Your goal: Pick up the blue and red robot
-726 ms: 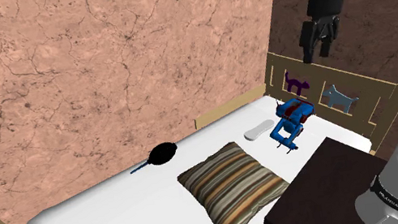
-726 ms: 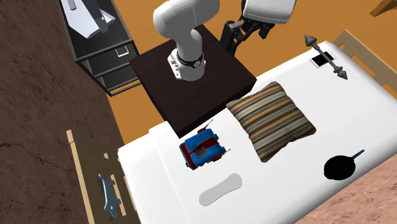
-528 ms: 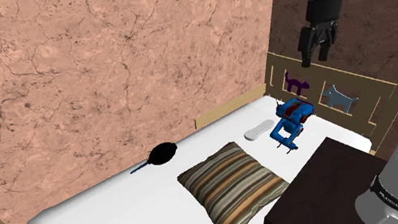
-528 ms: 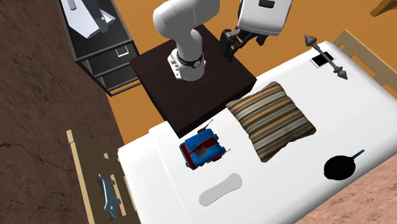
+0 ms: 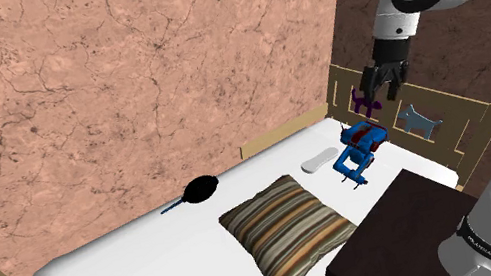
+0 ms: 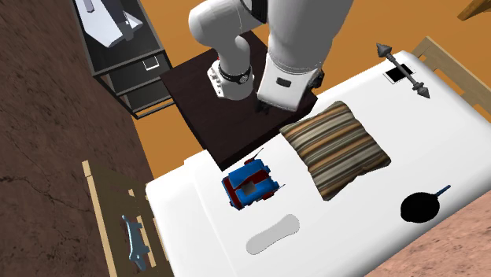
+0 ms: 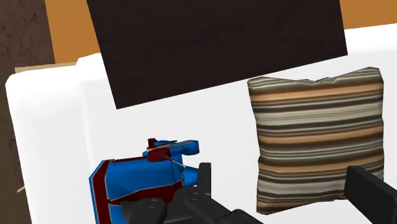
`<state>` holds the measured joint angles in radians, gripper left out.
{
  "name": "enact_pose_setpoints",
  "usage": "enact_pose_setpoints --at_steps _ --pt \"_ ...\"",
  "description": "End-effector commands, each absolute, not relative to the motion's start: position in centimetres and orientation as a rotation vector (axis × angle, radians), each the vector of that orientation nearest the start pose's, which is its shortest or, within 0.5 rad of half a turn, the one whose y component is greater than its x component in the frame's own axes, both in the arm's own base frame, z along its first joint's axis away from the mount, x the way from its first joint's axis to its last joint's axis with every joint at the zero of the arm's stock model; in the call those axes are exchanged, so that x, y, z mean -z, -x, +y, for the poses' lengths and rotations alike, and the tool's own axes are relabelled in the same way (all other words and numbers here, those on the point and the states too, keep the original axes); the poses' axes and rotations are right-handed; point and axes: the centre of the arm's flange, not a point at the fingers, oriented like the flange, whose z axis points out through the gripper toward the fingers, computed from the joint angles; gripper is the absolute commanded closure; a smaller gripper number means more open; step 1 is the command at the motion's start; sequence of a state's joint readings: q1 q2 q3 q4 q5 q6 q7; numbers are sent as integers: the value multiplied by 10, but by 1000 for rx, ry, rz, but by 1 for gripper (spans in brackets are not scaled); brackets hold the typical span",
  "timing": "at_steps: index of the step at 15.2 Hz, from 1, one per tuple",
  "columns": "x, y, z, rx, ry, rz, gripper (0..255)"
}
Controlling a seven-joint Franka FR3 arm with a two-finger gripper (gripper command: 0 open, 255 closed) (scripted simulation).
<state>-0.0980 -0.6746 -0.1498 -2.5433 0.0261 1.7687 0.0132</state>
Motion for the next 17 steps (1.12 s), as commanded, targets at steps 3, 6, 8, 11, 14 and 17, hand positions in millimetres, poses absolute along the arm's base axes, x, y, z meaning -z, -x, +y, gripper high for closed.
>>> enact_pose_setpoints --at_steps 3,6,8,11,14,17 --pt "-436 -334 -111 -118 2972 445 0" --pt "-402 -338 -131 -105 2956 518 0" --pt "-380 -340 -144 -96 2944 566 0" --pt "-345 -342 -164 -83 2925 638 0" --pt "-311 -344 -184 -70 2904 709 0" --pt "-292 -345 -192 -65 2895 737 0"
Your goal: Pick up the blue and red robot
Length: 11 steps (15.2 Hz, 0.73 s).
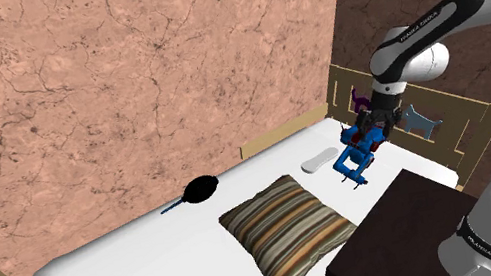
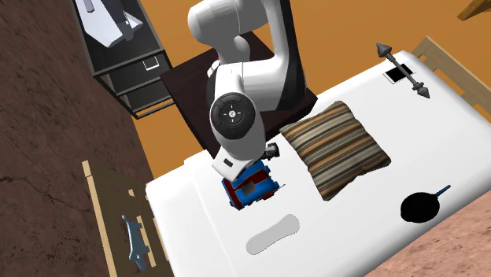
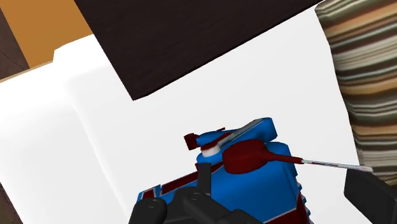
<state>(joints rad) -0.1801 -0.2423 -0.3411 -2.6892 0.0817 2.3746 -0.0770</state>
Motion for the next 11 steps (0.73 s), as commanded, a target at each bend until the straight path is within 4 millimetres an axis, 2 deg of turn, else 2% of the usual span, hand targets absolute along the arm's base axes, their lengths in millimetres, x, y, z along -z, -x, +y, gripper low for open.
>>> enact_pose_setpoints --at_steps 1,6,8,9,11 --pt "-287 -345 -192 -65 2895 737 0" --pt "-258 -345 -192 -65 2895 737 0" --pt "-258 -345 -192 -65 2895 737 0" --pt "-258 -345 -193 -65 2895 737 255" --pt "-258 -345 -193 -65 2895 737 255"
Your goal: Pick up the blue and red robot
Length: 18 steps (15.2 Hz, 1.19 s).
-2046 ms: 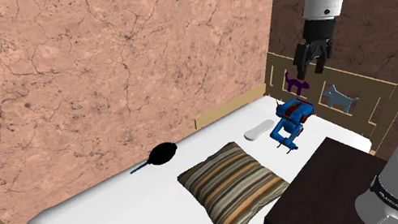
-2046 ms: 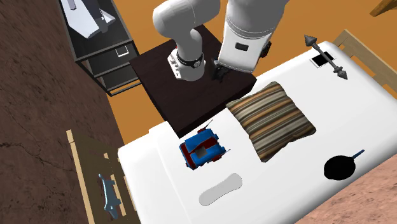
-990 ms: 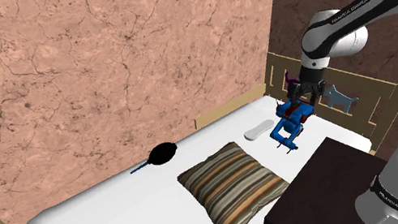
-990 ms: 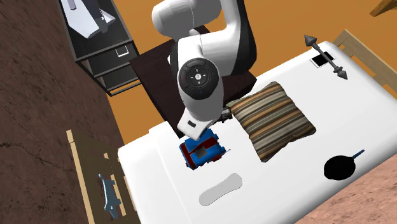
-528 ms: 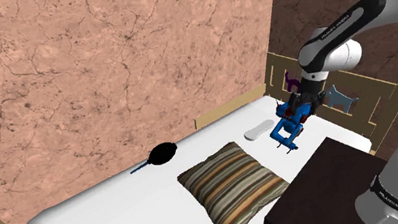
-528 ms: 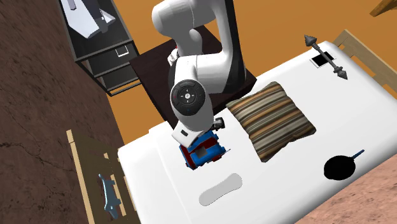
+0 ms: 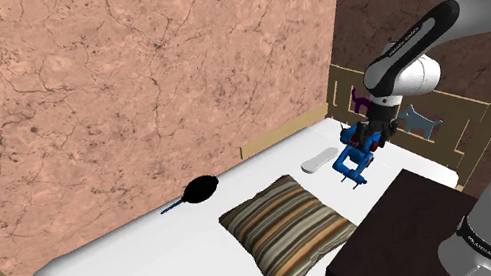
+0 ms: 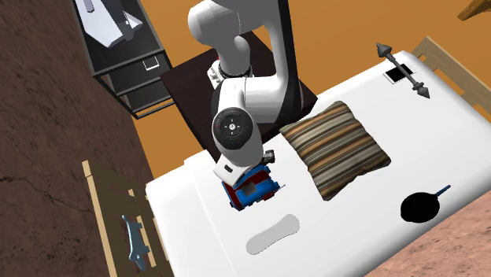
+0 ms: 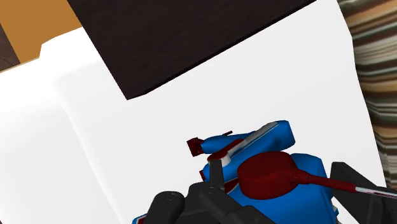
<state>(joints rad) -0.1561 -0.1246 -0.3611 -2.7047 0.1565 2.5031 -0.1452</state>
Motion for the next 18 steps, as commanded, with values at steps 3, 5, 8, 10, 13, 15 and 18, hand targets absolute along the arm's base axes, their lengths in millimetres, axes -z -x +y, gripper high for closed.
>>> enact_pose_setpoints --at_steps 3,5,8,10,13,15,18 --pt "-257 -344 -193 -65 2895 737 255" --pt "-258 -344 -193 -65 2895 737 255" --pt "-263 -345 -192 -65 2895 737 255" --pt "-274 -345 -192 -65 2895 737 255" --pt "-289 -345 -192 -65 2895 737 255" --pt "-300 -345 -192 -65 2895 737 255" --pt "-316 -345 -192 -65 2895 737 255"
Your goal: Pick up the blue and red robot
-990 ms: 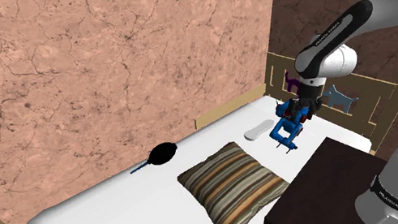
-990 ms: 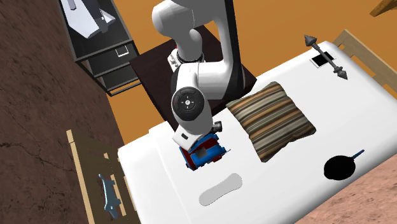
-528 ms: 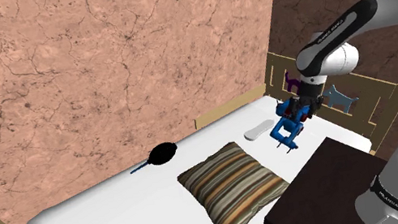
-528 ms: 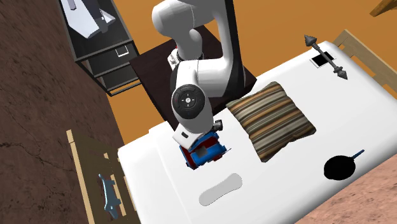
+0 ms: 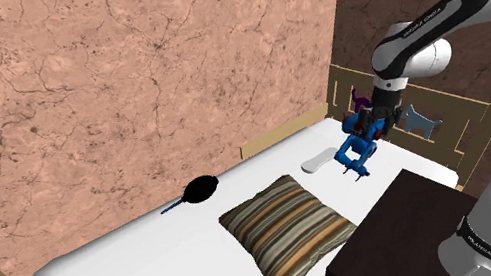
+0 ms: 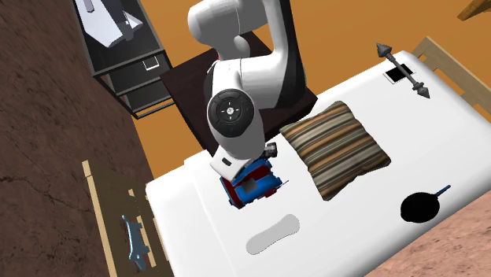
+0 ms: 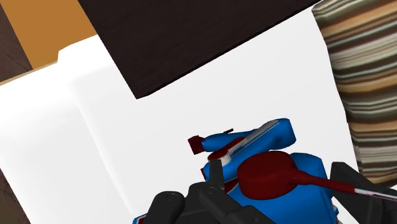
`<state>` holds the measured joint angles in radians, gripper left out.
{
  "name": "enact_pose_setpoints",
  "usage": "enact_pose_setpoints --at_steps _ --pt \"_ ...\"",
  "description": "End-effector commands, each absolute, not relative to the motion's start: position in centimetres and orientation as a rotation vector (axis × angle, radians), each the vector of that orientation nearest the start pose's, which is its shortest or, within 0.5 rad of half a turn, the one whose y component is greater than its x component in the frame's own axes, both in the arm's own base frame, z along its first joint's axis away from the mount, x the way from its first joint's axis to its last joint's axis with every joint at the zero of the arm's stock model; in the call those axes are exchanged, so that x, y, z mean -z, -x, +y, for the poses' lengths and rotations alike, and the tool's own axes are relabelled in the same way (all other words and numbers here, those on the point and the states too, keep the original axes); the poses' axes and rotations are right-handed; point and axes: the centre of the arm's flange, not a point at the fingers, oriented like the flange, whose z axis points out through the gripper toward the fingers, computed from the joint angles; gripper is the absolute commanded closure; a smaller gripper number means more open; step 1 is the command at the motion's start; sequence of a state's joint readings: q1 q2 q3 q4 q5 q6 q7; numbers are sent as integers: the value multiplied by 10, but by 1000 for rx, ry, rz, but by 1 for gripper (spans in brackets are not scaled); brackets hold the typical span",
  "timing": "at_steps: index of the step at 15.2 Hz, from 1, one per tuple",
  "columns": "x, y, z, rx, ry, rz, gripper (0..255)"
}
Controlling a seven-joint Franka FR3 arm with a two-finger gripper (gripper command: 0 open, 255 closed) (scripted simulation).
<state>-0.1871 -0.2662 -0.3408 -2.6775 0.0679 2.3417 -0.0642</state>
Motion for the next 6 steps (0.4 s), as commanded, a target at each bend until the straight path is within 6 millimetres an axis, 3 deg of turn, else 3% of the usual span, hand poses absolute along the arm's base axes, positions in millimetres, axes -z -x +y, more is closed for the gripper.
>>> enact_pose_setpoints --at_steps 1,6 --pt "-321 -345 -192 -65 2895 737 255" --pt "-338 -345 -192 -65 2895 737 255"
